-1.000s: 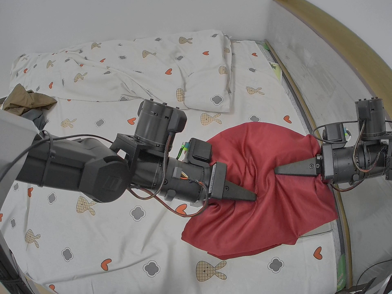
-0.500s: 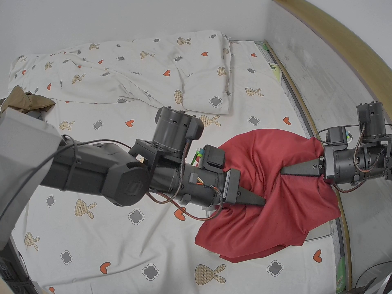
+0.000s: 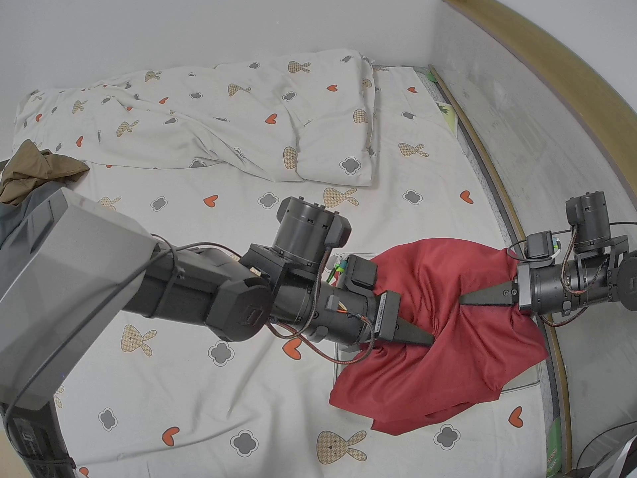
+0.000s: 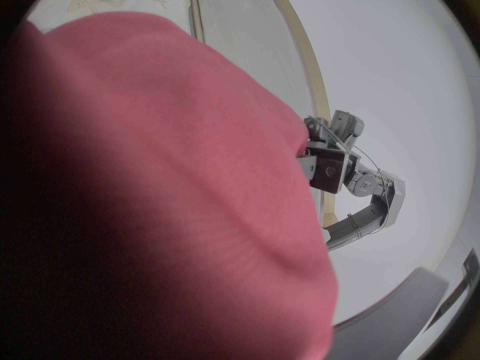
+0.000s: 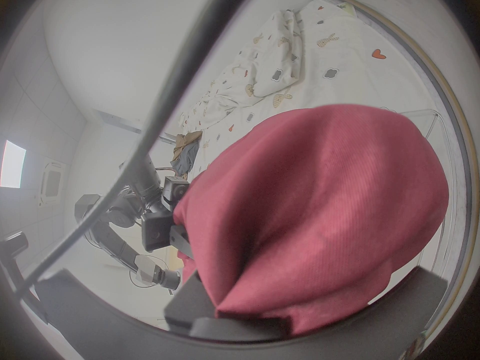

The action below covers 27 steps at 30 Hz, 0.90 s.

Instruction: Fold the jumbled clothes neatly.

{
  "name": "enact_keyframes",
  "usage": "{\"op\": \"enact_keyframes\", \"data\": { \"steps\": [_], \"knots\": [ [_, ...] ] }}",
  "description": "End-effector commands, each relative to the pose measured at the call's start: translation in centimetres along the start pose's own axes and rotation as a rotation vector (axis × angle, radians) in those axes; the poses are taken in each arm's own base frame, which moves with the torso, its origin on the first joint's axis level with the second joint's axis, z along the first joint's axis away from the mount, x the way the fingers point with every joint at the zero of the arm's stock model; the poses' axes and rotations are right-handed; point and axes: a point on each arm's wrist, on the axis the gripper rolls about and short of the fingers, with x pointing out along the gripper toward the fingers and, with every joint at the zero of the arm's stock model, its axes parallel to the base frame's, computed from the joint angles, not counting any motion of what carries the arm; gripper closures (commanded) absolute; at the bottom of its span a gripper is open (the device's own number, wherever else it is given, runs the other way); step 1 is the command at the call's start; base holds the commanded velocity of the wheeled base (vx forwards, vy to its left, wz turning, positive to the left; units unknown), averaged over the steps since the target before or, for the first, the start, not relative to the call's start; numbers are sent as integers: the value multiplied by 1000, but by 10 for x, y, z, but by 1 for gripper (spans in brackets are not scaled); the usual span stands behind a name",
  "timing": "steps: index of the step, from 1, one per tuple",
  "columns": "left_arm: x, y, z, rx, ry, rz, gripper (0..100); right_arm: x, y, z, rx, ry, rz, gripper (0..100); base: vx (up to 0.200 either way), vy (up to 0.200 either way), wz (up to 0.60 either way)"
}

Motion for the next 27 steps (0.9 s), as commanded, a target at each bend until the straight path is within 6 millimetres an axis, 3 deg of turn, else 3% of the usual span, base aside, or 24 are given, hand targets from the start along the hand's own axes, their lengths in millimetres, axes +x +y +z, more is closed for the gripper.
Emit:
{"op": "enact_keyframes", "data": {
  "steps": [1, 13, 27],
  "knots": [
    [-1, 6, 6, -2, -14, 4, 100, 7, -14, 2, 34, 16, -19, 100, 0, 0, 0],
    [-12, 15, 23, 5, -67, 14, 100, 8, -18, 15, 29, 8, 27, 100, 0, 0, 0],
    [6, 46, 17, -46, -38, 54, 100, 21, -36, 6, 42, 61, 3, 100, 0, 0, 0]
  ]
}}
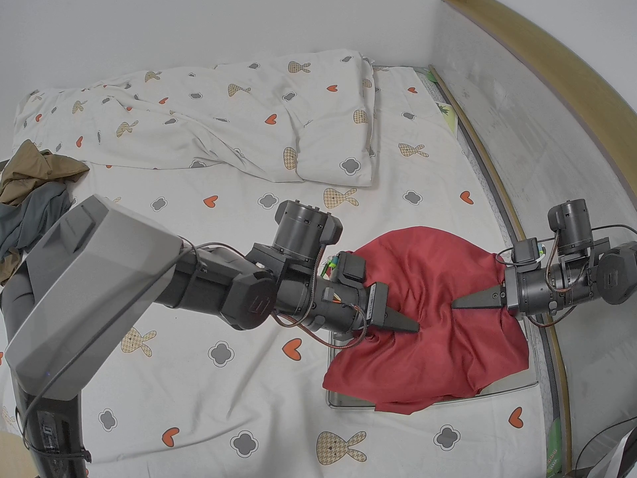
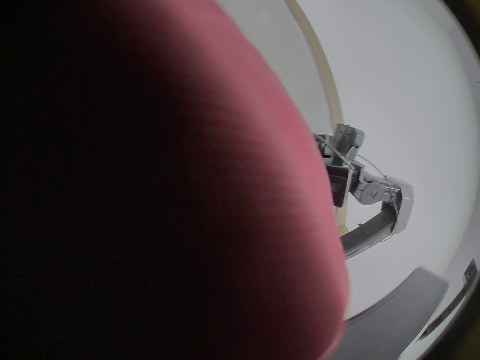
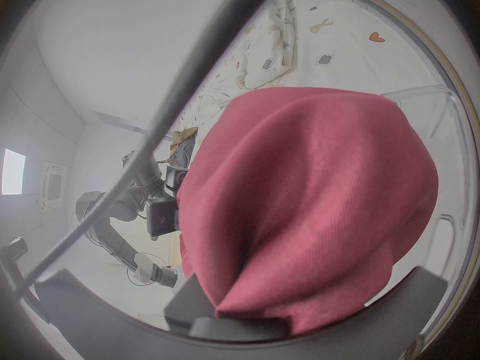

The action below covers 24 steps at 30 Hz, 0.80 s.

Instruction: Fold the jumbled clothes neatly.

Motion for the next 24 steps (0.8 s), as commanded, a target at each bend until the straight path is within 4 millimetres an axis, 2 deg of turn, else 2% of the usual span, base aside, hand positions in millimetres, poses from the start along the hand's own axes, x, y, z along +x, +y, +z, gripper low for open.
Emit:
{"op": "enact_keyframes", "data": {
  "steps": [1, 24],
  "knots": [
    [6, 11, 0, -14, -2, 24, 100, 5, -9, -2, 12, 19, -11, 100, 0, 0, 0],
    [6, 16, -2, -23, -22, 73, 100, 11, -13, -6, 28, 44, -13, 100, 0, 0, 0]
  ]
}}
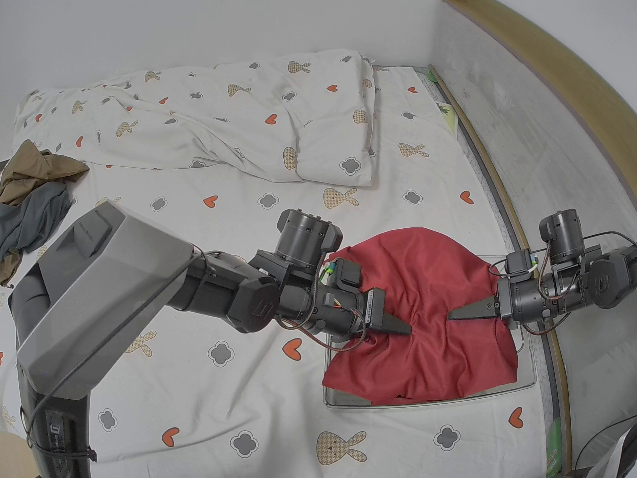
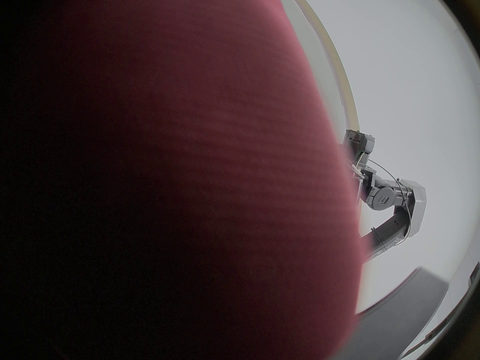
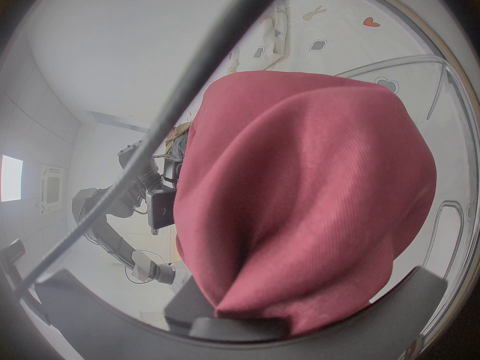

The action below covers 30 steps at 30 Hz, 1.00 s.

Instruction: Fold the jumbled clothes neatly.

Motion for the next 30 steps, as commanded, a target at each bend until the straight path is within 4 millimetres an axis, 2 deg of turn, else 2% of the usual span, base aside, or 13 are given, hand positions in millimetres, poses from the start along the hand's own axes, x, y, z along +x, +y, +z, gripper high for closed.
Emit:
{"op": "enact_keyframes", "data": {
  "steps": [1, 2, 3, 6, 7, 14, 15, 19, 23, 26, 30],
  "knots": [
    [0, 0, -1, -3, 3, 2, 100, 0, -1, -1, 3, 3, -1, 100, 0, 0, 0],
    [1, 0, -2, -4, 4, 6, 100, 0, -1, -1, 3, 2, -2, 100, 0, 0, 0],
    [1, 0, -2, -3, 2, 11, 0, 0, -1, -1, 3, 2, -2, 100, 0, 0, 0],
    [3, -2, -3, 2, -4, 25, 0, -1, 0, -1, 3, 0, -4, 100, 0, 0, 0],
    [2, -3, -3, 7, -5, 23, 0, -1, 0, -2, 4, 1, -3, 0, 0, 0, 0],
    [-8, -25, -11, 28, -4, 16, 0, -3, -1, -4, 8, -2, -8, 0, 0, 0, 0],
    [-14, -36, -15, 42, -22, 32, 0, -4, -1, -4, 8, -4, -14, 0, 0, 0, 0],
    [-23, -51, -21, 61, -47, 58, 0, -9, 0, -3, 2, -22, -19, 0, 0, 0, 0],
    [-30, -57, -22, 69, -65, 70, 0, -14, 0, 0, 0, -43, -28, 0, 0, 0, 0],
    [-38, -63, -23, 78, -107, 111, 0, -17, -2, 2, -29, -81, -117, 0, 0, 0, 0],
    [-38, -65, -27, 117, -145, 190, 0, -21, 0, 0, -54, -96, -159, 0, 0, 0, 0]
  ]
}}
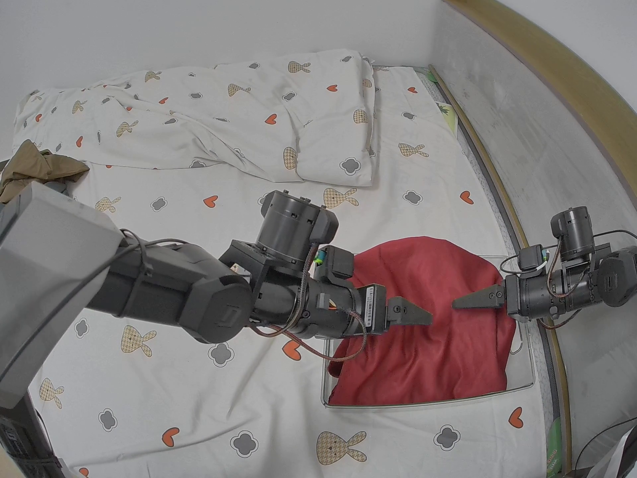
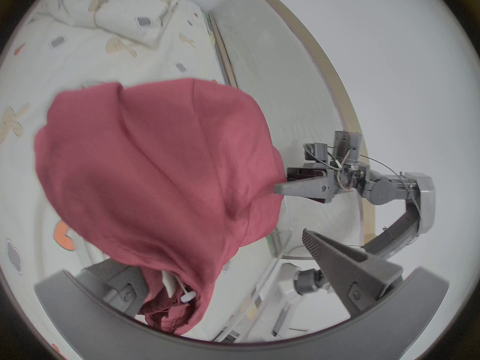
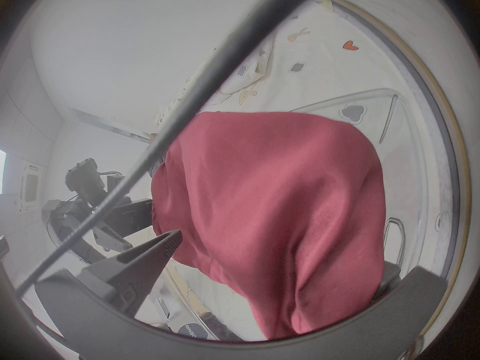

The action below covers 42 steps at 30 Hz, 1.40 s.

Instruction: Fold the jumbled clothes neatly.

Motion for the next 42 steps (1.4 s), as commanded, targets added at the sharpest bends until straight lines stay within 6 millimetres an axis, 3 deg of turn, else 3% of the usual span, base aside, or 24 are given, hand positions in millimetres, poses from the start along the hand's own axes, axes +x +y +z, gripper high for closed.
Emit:
{"op": "enact_keyframes", "data": {
  "steps": [1, 6, 15, 20, 30, 42],
  "knots": [
    [-9, -11, -2, 59, -57, 74, 0, -8, 4, -1, -29, -25, -22, 0, 0, 0, 0],
    [-7, -14, -3, 77, -105, 163, 0, -17, 11, 0, -50, -56, -27, 0, 0, 0, 0],
    [-48, -49, 16, 137, -258, 135, 0, -57, 30, 6, -110, -221, -114, 0, 0, 0, 0],
    [-56, -60, 29, 155, -343, 159, 0, -71, 41, 9, -138, -273, -108, 0, 0, 0, 0],
    [-37, -44, 13, 126, -261, 191, 0, -68, 36, 2, -123, -250, -116, 0, 0, 0, 0],
    [-58, -53, 39, 148, -368, 165, 0, -58, 35, 2, -114, -182, 1, 0, 0, 0, 0]
  ]
}}
